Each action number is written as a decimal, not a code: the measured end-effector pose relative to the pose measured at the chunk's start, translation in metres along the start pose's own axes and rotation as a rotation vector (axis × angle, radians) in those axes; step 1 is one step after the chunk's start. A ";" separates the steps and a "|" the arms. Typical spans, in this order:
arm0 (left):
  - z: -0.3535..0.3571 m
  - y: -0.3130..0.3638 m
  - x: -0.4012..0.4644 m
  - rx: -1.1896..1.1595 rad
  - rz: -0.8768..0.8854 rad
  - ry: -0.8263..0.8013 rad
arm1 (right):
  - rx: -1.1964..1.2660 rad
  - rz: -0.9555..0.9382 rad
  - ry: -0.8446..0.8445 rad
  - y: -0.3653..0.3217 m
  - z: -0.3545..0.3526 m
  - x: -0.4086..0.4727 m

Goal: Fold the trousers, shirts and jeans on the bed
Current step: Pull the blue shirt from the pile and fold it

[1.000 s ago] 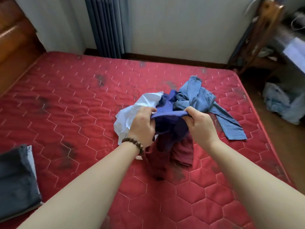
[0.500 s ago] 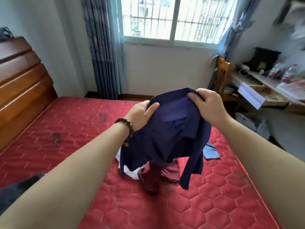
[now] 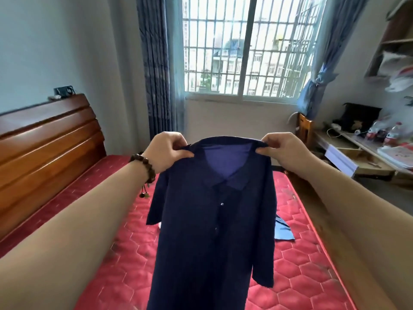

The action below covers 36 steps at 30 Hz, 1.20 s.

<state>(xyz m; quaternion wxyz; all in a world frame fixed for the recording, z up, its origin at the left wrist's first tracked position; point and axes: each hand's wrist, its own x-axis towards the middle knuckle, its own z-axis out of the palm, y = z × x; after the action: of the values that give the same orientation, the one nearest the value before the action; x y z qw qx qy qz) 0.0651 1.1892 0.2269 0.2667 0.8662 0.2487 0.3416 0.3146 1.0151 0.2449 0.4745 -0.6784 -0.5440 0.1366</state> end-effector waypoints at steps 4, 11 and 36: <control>0.000 0.024 -0.021 0.014 -0.022 0.196 | 0.074 0.033 0.051 -0.004 -0.003 -0.019; -0.017 0.050 -0.039 0.049 -0.001 0.204 | 0.106 0.044 0.036 -0.015 0.000 -0.041; -0.103 0.039 -0.058 -0.560 -0.111 -0.278 | 0.507 0.055 -0.311 -0.081 0.009 -0.045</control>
<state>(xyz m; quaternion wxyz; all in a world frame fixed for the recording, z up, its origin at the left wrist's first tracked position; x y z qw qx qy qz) -0.0367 1.1548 0.2893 0.5444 0.7826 0.1530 0.2602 0.2421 0.9765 0.2899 0.5359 -0.5237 -0.5402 0.3831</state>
